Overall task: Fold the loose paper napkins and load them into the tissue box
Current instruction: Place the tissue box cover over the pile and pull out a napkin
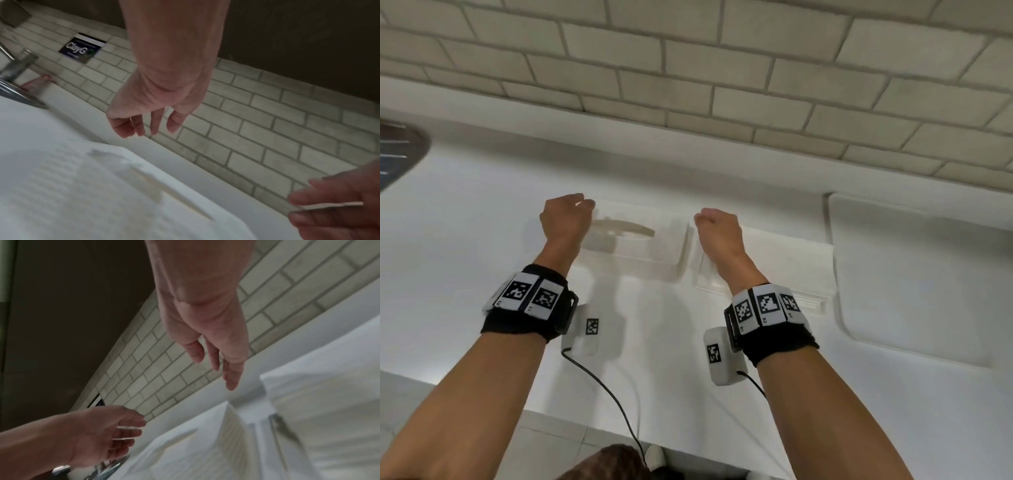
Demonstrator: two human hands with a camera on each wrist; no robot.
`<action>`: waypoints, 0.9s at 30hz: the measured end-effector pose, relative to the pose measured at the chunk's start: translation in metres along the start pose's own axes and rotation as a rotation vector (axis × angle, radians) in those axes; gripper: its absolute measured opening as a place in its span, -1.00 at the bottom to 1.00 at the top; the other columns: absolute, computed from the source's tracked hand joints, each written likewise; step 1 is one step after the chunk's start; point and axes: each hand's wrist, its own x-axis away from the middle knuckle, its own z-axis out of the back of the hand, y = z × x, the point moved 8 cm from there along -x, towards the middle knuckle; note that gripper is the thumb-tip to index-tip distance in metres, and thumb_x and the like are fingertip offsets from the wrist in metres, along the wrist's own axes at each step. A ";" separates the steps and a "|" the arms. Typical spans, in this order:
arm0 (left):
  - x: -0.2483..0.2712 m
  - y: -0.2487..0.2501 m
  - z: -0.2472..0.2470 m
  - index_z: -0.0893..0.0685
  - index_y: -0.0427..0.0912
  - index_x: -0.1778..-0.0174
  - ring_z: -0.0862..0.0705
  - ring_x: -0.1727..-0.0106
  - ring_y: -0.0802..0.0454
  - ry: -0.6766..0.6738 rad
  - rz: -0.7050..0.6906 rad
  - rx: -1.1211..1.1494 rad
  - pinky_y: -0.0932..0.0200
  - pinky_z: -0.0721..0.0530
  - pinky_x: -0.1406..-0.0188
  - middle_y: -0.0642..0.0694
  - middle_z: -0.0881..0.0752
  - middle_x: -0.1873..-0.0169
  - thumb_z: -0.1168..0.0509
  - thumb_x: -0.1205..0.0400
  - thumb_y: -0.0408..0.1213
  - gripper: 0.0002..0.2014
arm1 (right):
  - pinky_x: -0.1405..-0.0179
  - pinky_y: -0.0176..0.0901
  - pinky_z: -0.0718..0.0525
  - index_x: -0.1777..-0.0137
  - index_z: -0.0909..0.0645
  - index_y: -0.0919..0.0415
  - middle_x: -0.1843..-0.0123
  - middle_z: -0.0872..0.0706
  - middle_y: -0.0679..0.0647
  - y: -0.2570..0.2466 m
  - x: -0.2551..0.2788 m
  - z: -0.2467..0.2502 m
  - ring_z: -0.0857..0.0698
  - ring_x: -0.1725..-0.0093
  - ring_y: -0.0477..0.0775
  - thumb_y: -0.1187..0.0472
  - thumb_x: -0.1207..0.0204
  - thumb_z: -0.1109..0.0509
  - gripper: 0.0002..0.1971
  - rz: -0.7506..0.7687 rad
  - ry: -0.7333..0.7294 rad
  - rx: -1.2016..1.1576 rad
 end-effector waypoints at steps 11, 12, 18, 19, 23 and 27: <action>-0.048 -0.076 0.016 -0.65 -0.26 0.23 -0.66 0.01 -0.19 -0.057 0.225 0.002 0.04 -0.58 -0.02 -0.20 -0.72 0.08 -0.39 -0.50 -0.20 -0.83 | -0.31 0.02 -0.62 -0.57 -0.30 0.39 -0.44 -0.58 0.26 0.049 -0.020 -0.082 -0.61 -0.35 0.26 0.19 -0.70 -0.11 -0.52 -0.312 -0.037 0.056; -0.050 -0.077 0.015 -0.53 -0.18 0.38 -0.60 0.16 -0.15 -0.054 0.221 0.020 0.07 -0.52 0.09 -0.15 -0.64 0.26 -0.36 -0.52 -0.25 -0.80 | -0.32 -0.01 -0.60 -0.61 -0.27 0.34 -0.48 -0.55 0.24 0.051 -0.021 -0.083 -0.58 -0.39 0.26 0.19 -0.70 -0.10 -0.50 -0.308 -0.018 0.032; -0.039 -0.050 0.021 -0.54 -0.14 0.38 -0.55 0.22 -0.11 -0.076 0.171 0.181 0.12 -0.48 0.24 -0.09 -0.58 0.36 -0.32 -0.54 -0.28 -0.82 | -0.48 0.16 -0.45 -0.66 -0.23 0.04 -0.62 -0.38 0.14 0.026 -0.016 -0.066 -0.43 -0.54 0.30 0.02 -0.67 -0.08 -0.46 -0.166 0.109 -0.058; -0.036 -0.038 0.023 -0.56 -0.13 0.35 -0.57 0.21 -0.11 -0.078 0.152 0.218 0.10 -0.50 0.19 -0.10 -0.61 0.32 -0.32 -0.53 -0.27 -0.85 | -0.44 0.18 -0.51 -0.62 -0.29 0.00 -0.58 -0.43 0.14 0.015 -0.014 -0.057 -0.50 -0.48 0.30 -0.02 -0.64 -0.09 -0.47 -0.115 0.130 -0.070; -0.005 0.018 0.004 -0.62 -0.07 0.20 -0.63 0.16 -0.05 -0.141 0.055 0.338 0.06 -0.59 0.09 -0.05 -0.67 0.16 -0.35 -0.48 -0.18 -0.93 | -0.41 -0.04 -0.47 -0.60 -0.34 -0.02 -0.53 -0.47 0.08 -0.019 -0.005 0.016 -0.53 -0.43 0.16 0.01 -0.64 -0.16 -0.49 0.022 0.300 -0.166; 0.053 0.070 -0.061 -0.62 -0.03 0.24 -0.61 0.23 0.06 -0.301 -0.017 0.406 0.16 -0.53 0.22 0.02 -0.66 0.23 -0.34 -0.55 -0.13 -0.91 | -0.41 0.09 -0.55 -0.48 -0.49 0.02 -0.23 -0.64 -0.15 -0.011 0.017 0.117 -0.59 -0.32 0.07 0.02 -0.56 -0.17 -0.52 0.022 0.528 -0.240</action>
